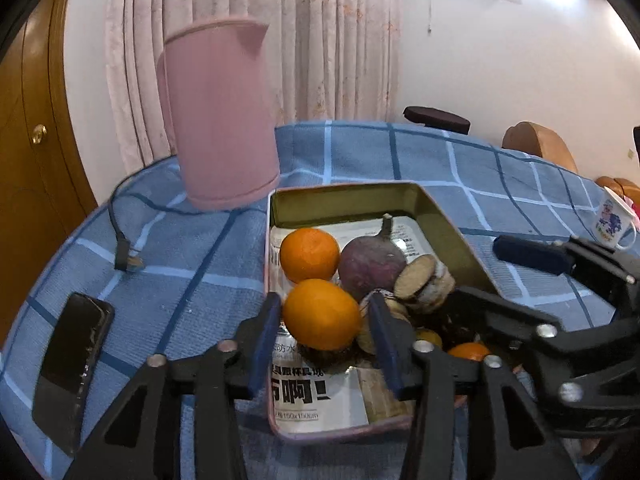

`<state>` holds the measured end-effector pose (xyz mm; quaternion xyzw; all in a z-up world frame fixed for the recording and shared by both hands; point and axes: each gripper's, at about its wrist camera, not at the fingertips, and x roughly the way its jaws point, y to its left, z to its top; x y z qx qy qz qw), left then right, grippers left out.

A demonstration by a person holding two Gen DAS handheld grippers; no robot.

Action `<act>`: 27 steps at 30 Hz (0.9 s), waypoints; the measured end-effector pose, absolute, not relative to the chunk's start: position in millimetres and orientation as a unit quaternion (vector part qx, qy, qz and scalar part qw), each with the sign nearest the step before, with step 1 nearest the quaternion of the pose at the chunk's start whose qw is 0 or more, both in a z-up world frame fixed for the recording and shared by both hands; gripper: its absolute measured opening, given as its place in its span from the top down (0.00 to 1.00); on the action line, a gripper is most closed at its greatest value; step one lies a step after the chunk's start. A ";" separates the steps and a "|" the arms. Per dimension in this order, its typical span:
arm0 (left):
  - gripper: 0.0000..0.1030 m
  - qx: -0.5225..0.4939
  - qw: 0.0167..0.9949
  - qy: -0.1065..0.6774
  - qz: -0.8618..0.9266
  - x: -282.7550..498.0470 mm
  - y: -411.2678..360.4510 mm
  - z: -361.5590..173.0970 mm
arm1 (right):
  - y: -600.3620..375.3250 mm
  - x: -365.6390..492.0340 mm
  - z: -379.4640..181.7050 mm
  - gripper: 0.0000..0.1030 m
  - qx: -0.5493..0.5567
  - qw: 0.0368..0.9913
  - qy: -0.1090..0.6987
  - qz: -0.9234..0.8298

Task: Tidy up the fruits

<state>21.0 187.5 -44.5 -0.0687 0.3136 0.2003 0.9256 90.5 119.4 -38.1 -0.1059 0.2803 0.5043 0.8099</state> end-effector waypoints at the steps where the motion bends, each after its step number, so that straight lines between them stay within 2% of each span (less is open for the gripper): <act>1: 0.42 -0.066 0.928 0.308 0.200 18.3 184.9 -41.1 | 115.8 88.8 -35.3 0.22 -0.105 0.812 0.276 0.503; 3: 0.39 -0.061 0.932 0.293 0.204 11.3 179.3 -31.9 | 104.0 82.9 -27.9 0.18 -0.107 0.823 0.262 0.493; 13: 0.38 -0.055 0.945 0.263 0.189 -5.2 153.2 -9.2 | 45.8 70.8 -7.2 0.04 -0.069 0.860 0.247 0.440; 27: 0.33 -0.029 0.954 0.259 0.149 -9.5 100.3 -2.5 | -15.3 54.9 4.8 0.00 -0.044 0.897 0.221 0.381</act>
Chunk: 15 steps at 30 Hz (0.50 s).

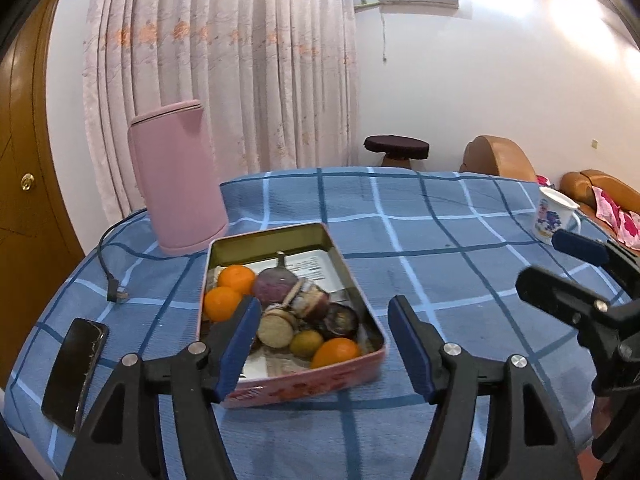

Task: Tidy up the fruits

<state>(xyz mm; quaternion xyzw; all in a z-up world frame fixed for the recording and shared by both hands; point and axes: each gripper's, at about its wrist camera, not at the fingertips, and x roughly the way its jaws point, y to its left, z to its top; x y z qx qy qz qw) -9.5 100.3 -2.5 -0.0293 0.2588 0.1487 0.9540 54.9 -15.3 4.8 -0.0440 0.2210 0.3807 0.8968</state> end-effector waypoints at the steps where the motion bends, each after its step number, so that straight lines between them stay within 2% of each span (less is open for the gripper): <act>1: 0.33 -0.027 0.955 0.258 0.146 -10.1 96.3 -2.4 | -17.9 53.2 6.7 0.00 -0.044 0.899 0.218 0.378; 15: 0.32 -0.011 0.955 0.262 0.136 -8.6 73.2 -1.3 | -47.6 41.7 17.4 0.00 -0.043 0.917 0.192 0.347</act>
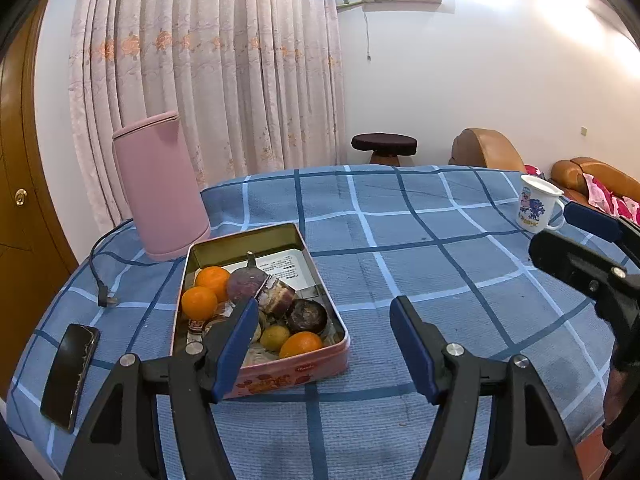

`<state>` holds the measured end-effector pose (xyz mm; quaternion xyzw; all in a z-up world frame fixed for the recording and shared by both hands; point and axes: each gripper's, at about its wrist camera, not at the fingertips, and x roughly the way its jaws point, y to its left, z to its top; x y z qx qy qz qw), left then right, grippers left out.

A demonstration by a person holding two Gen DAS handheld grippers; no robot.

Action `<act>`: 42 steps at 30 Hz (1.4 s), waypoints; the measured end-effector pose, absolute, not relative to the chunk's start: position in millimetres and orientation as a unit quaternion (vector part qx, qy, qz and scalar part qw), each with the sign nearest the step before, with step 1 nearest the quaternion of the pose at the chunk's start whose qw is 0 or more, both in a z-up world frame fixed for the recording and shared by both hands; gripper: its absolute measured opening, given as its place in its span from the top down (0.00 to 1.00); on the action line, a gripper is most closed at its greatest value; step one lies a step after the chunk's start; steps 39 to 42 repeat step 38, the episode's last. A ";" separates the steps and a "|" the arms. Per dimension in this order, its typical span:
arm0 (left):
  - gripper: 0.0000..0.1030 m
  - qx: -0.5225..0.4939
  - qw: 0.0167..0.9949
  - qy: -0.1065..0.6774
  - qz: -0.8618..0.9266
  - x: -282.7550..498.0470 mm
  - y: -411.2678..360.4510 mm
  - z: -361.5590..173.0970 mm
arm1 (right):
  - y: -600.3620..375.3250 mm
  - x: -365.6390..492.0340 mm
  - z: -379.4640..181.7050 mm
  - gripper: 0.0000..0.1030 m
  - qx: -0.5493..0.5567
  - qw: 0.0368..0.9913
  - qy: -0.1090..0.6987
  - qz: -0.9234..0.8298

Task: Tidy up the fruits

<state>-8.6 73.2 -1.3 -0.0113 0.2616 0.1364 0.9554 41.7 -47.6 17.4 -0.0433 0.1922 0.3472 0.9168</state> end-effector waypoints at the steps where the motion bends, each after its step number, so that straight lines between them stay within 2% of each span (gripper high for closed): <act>1: 0.32 -0.011 0.955 0.262 0.137 -8.6 72.9 -1.5 | -48.4 41.6 17.9 0.00 -0.043 0.917 0.191 0.347; 42: 0.32 -0.022 0.953 0.276 0.120 -4.9 70.3 -8.9 | -59.0 50.5 5.1 0.00 -0.057 0.918 0.209 0.331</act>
